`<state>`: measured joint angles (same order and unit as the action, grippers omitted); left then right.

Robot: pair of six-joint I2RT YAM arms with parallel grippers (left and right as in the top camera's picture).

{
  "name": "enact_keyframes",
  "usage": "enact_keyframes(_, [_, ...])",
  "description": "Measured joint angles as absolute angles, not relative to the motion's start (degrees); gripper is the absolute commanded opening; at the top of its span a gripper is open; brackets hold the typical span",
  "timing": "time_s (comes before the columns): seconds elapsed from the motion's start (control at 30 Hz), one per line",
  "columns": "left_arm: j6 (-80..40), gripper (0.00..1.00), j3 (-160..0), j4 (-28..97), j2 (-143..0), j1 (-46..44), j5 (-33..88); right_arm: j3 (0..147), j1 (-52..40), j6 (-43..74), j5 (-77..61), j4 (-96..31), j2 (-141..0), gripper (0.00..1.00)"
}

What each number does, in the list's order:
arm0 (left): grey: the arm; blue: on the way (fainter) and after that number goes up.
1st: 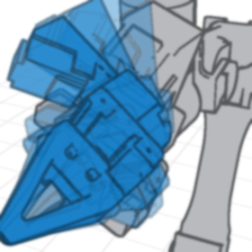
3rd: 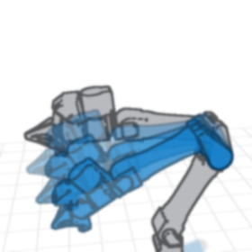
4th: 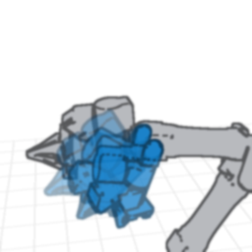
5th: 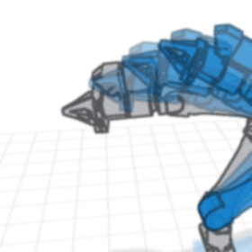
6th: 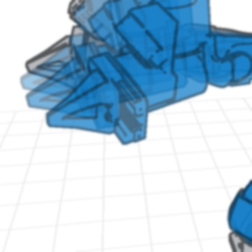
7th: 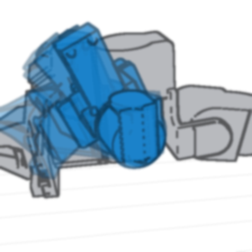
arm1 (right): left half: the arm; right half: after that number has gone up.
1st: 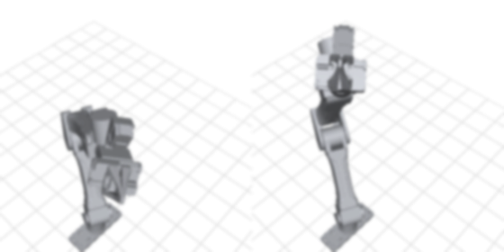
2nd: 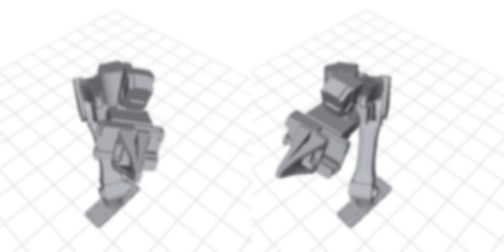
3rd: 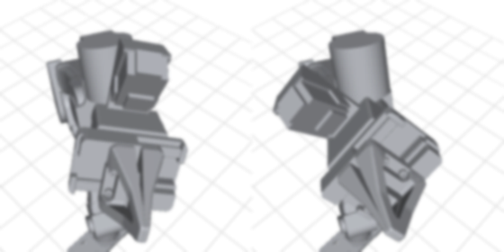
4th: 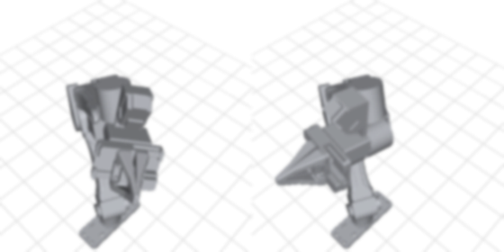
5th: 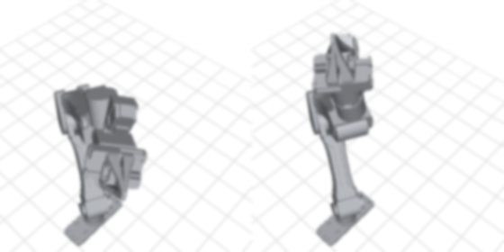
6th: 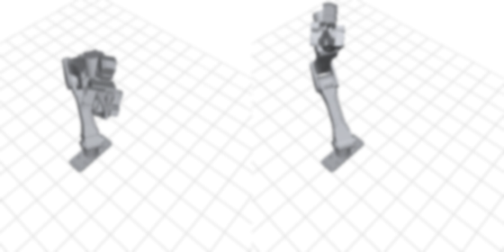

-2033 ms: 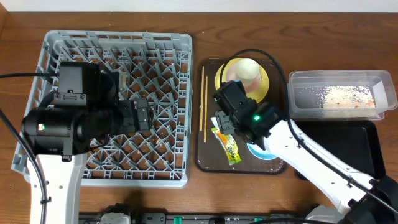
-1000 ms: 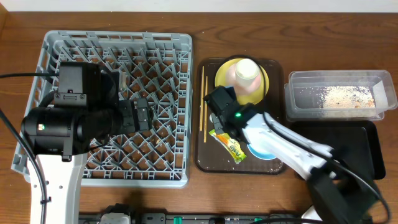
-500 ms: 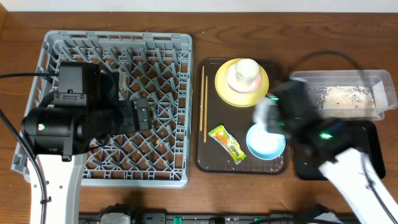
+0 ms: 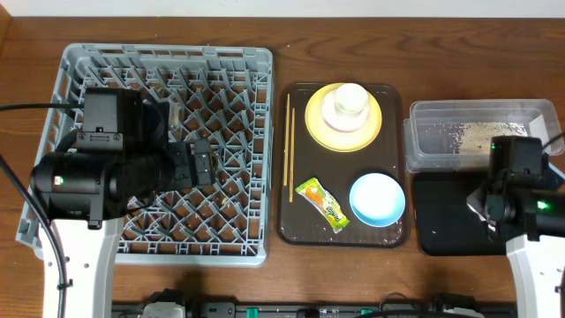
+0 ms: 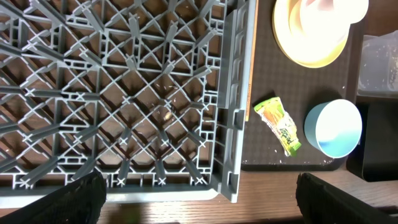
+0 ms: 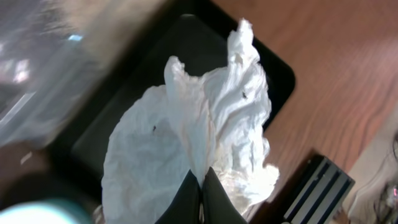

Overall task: Sort waste into correct bins and load items into the dishwasher rack
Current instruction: 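Grasp the white tissue with the right gripper and drop it on black tray, then grasp the yellow-green snack wrapper with the right gripper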

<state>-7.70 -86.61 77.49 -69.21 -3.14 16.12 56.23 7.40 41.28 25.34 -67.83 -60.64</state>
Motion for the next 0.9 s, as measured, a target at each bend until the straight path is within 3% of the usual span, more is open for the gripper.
enact_keyframes(0.07, [-7.7, 0.99, -86.6, 77.5, -69.2, -3.1, 16.1, 53.2, 9.3, 41.7, 25.6, -64.8, -60.8, 0.06])
enact_keyframes(0.1, [-7.7, 0.99, -86.6, 77.5, -69.2, -3.1, 16.1, 51.8, 9.9, 41.9, 25.6, -63.3, -60.8, 0.17])
enact_keyframes(0.17, [-7.7, 0.99, -86.6, 77.5, -69.2, -3.1, 16.1, 49.6, 10.7, 42.4, 25.5, -61.3, -61.0, 0.81])
enact_keyframes(0.2, [-7.7, 0.99, -86.6, 77.5, -69.2, -3.1, 16.1, 49.0, 11.0, 42.3, 25.5, -60.8, -61.1, 0.97])
enact_keyframes(0.23, [-7.7, 0.99, -86.6, 77.5, -69.2, -3.1, 16.1, 48.6, 11.1, 42.3, 25.5, -60.3, -61.2, 0.99])
enact_keyframes(0.37, [-7.7, 0.99, -86.6, 77.5, -69.2, -3.1, 16.1, 48.5, 11.1, 40.2, 25.4, -57.5, -61.2, 0.97])
enact_keyframes(0.53, [-7.7, 0.99, -86.6, 77.5, -69.2, -3.1, 16.1, 48.9, 11.0, 33.3, 17.9, -54.9, -61.2, 0.73])
enact_keyframes(0.67, [-7.7, 0.99, -86.6, 77.5, -69.2, -3.1, 16.1, 50.7, 10.2, 25.1, 3.0, -52.9, -61.2, 0.63])
enact_keyframes(0.9, [-7.7, 0.99, -86.6, 77.5, -69.2, -3.1, 16.1, 52.1, -3.4, 15.0, -13.7, -51.5, -61.3, 0.61])
